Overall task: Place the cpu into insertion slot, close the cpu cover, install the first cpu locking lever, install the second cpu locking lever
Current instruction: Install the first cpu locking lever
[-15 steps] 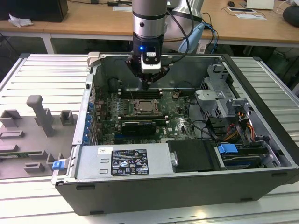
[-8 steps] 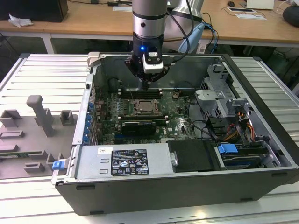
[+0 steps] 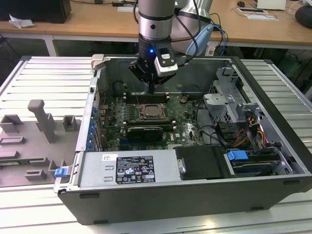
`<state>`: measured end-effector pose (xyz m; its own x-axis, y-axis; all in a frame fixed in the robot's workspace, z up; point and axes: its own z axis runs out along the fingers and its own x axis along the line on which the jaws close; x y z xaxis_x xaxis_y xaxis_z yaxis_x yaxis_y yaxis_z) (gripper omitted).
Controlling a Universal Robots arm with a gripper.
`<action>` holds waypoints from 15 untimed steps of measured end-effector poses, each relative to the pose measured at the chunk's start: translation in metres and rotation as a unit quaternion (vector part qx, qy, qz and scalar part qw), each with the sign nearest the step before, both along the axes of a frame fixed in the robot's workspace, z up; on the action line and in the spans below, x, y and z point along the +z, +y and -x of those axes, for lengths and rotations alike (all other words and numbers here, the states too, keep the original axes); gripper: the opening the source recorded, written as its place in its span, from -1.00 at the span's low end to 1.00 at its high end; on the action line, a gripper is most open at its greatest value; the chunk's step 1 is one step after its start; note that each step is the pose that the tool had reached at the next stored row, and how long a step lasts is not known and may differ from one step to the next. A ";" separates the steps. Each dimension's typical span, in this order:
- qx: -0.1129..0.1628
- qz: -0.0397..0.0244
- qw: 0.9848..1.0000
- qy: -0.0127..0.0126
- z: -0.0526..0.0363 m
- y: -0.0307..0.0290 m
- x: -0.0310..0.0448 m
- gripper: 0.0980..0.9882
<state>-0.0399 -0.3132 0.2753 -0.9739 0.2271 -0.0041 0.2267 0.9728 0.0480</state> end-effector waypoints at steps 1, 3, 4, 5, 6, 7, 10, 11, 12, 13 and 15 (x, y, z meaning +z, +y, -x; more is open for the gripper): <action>0.005 0.000 1.000 0.000 0.0000 0.0000 0.0000 -0.99; 0.020 0.000 1.000 0.000 0.0000 0.0000 0.0000 -0.99; 0.026 0.000 1.000 0.000 0.0000 0.0000 0.0000 -0.99; 0.039 0.000 0.999 0.000 0.0000 0.0000 0.0000 -0.99; 0.046 0.000 0.999 0.000 0.0000 0.0000 0.0000 -0.99; 0.053 0.000 0.999 0.000 0.0000 0.0000 0.0000 -0.99; 0.080 0.000 0.997 0.000 0.0000 0.0000 0.0000 -0.99; 0.093 0.000 0.996 0.000 0.0000 0.0000 0.0000 -0.99; 0.109 0.000 0.994 0.000 0.0000 0.0000 0.0000 -0.99; 0.122 0.000 0.993 0.000 0.0002 0.0000 0.0000 -0.99; 0.133 0.000 0.991 0.000 0.0013 0.0000 -0.0001 -0.99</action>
